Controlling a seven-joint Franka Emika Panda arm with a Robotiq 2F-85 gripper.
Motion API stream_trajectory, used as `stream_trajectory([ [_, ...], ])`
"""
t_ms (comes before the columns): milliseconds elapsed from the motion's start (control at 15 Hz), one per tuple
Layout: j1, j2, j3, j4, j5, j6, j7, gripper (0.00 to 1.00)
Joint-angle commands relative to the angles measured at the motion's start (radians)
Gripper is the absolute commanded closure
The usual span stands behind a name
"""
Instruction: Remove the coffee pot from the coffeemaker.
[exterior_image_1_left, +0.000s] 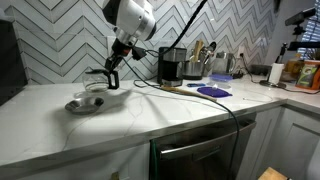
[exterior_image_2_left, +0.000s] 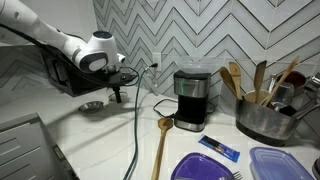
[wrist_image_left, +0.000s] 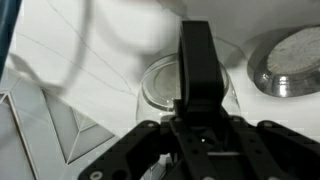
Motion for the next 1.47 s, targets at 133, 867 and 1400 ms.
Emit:
stream_trajectory([
  [133,-0.050,0.054,0.039,0.060,-0.003,-0.076,-0.037,0.93],
  [867,-0.080,0.090,0.061,0.095,-0.001,-0.130,-0.090,0.45],
  [1400,-0.054,0.032,0.007,0.069,-0.099,-0.153,0.083,0.00],
])
